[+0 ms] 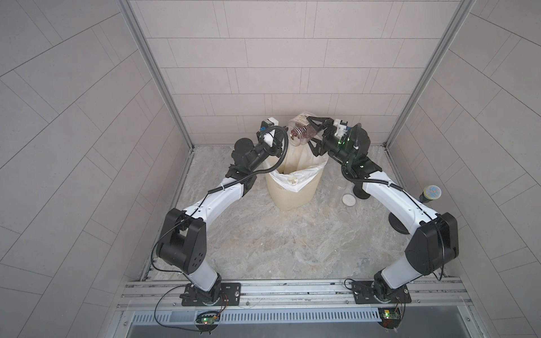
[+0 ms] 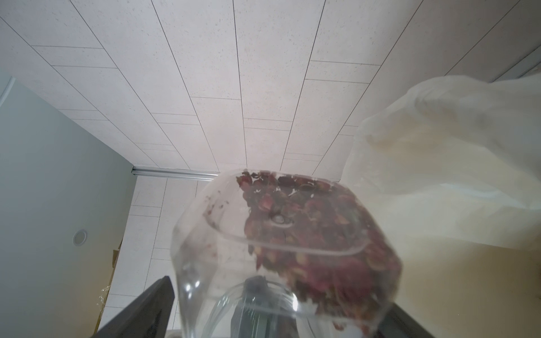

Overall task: Empty the moldy dried flower tea in the jars
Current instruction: Pour the moldy dried flower tea into the trash bin.

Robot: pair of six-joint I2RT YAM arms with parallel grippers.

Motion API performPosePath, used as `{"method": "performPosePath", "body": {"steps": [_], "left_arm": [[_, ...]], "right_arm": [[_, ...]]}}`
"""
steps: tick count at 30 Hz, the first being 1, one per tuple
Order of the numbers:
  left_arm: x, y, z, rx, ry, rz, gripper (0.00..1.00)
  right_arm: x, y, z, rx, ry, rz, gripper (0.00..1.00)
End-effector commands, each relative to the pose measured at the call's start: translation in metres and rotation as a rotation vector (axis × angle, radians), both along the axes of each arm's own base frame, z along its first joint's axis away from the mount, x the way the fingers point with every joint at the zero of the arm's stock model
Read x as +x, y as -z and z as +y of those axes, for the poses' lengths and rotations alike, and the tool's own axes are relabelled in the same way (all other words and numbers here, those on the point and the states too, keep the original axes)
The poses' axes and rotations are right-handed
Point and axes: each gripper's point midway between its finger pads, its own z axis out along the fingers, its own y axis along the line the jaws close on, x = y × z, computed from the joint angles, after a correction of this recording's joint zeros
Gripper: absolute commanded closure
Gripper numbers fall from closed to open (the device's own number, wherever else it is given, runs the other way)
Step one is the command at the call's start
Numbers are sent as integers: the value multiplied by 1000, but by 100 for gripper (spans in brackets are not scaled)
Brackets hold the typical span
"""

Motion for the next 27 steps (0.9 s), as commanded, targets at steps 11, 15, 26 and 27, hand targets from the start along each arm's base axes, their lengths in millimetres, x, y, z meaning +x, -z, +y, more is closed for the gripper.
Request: {"method": "performPosePath", "body": {"steps": [11, 15, 26, 27], "left_arm": [[-31, -25, -15, 17, 110, -133, 100], [-24, -19, -18, 10, 110, -91, 100], [-4, -23, 15, -114, -6, 55, 40], [-3, -23, 19, -124, -15, 78, 37]], "right_arm": [[-1, -27, 1, 83, -19, -86, 14], [2, -28, -3, 98, -11, -90, 20], [7, -14, -34, -150, 132, -141, 25], [7, -13, -35, -176, 142, -146, 25]]}}
